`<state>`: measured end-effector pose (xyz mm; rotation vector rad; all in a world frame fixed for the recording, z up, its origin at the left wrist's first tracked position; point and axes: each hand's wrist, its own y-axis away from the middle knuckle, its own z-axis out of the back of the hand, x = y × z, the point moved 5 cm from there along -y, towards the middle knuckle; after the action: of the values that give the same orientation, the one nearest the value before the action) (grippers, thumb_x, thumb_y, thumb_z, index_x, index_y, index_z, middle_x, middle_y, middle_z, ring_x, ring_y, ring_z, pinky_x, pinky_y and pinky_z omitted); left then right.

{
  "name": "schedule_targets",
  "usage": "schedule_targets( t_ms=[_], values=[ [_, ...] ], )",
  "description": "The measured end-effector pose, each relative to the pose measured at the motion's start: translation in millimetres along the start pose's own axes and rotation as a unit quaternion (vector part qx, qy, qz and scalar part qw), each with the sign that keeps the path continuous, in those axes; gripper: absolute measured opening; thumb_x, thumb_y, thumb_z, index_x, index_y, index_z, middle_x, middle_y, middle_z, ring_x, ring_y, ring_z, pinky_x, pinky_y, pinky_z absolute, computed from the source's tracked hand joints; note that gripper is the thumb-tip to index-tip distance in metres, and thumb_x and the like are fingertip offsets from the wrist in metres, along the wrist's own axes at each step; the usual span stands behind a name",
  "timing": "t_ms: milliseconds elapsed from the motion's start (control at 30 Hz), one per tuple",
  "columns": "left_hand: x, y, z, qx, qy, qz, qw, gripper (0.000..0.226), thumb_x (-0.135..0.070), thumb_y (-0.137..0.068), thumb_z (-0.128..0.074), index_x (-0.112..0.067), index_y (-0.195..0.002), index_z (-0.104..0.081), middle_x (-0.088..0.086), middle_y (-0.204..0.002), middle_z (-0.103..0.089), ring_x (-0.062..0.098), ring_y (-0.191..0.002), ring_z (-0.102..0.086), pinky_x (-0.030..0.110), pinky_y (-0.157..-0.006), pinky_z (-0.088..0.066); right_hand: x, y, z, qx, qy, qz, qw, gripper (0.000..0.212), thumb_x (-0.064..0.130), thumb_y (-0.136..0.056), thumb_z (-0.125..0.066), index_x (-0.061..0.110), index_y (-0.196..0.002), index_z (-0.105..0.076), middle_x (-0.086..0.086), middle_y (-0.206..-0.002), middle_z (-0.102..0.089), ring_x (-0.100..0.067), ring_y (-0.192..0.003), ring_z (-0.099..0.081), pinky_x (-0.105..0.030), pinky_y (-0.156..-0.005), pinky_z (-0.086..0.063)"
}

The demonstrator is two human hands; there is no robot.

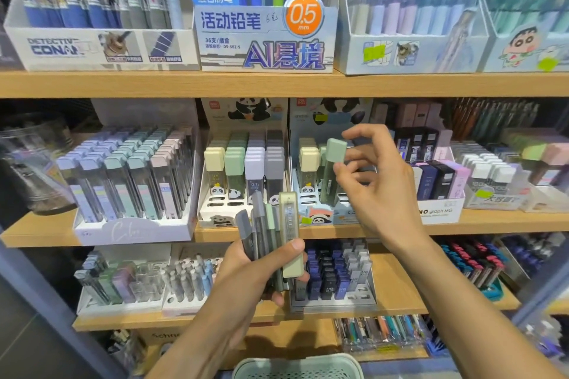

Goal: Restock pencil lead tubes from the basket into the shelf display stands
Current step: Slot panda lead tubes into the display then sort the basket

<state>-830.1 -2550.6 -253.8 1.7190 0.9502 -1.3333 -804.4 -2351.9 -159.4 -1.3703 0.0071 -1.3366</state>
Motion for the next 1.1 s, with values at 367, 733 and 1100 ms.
schedule_targets(
  t_ms=[367, 733, 1100],
  values=[
    [1, -1, 0, 0.003, 0.000, 0.000, 1.000, 0.037, -0.028, -0.083, -0.082, -0.010, -0.113, -0.071, 0.018, -0.090, -0.078, 0.028, -0.078, -0.075, 0.028, -0.048, -0.042, 1, -2, -3, 0.017, -0.029, -0.005, 0.999, 0.028, 0.010, -0.092, -0.070, 0.023, -0.110, -0.053, 0.008, -0.099, -0.072, -0.011, -0.059, -0.055, -0.031, -0.055, -0.051],
    [-4, 2, 14, -0.016, 0.003, -0.014, 1.000, 0.043, -0.029, -0.084, -0.080, 0.000, -0.114, -0.067, 0.021, -0.089, -0.077, 0.027, -0.076, -0.074, 0.026, -0.044, -0.042, -1, -1, -14, 0.096, -0.123, -0.076, 0.985, 0.023, 0.002, -0.093, -0.069, 0.020, -0.107, -0.066, 0.002, -0.079, -0.069, -0.019, -0.076, -0.075, -0.032, -0.073, -0.058],
    [-12, 18, 46, -0.089, 0.007, -0.034, 0.995, 0.031, -0.023, -0.085, -0.082, -0.007, -0.106, -0.067, 0.015, -0.086, -0.079, 0.032, -0.076, -0.076, 0.029, -0.044, -0.043, 60, -3, -68, 0.102, -0.119, 0.054, 0.986, 0.027, 0.011, -0.094, -0.070, 0.022, -0.114, -0.056, 0.006, -0.091, -0.066, -0.018, -0.076, -0.067, -0.044, -0.065, -0.060]
  ],
)
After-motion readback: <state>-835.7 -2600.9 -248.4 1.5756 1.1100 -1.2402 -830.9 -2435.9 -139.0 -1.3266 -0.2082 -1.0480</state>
